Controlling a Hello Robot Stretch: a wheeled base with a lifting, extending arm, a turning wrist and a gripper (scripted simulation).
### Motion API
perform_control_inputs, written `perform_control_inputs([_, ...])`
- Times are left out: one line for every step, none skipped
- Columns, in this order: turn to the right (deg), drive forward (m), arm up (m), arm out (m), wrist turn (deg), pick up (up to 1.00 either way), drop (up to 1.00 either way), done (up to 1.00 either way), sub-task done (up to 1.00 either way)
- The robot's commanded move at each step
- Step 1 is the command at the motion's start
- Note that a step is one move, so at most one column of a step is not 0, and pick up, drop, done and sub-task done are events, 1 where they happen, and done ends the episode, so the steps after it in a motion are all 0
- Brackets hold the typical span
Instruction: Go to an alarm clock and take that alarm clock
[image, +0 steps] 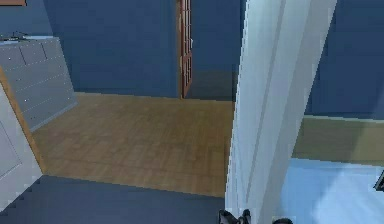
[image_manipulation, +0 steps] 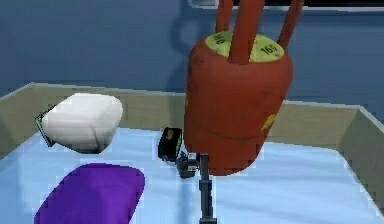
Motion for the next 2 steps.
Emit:
perform_control_inputs([0.0, 0.00, 0.10, 0.00, 0.0, 0.00, 0.00, 0.00, 0.00])
perform_control_inputs([0.0, 0.00, 0.00, 0.00, 0.0, 0.00, 0.00, 1.00, 0.00])
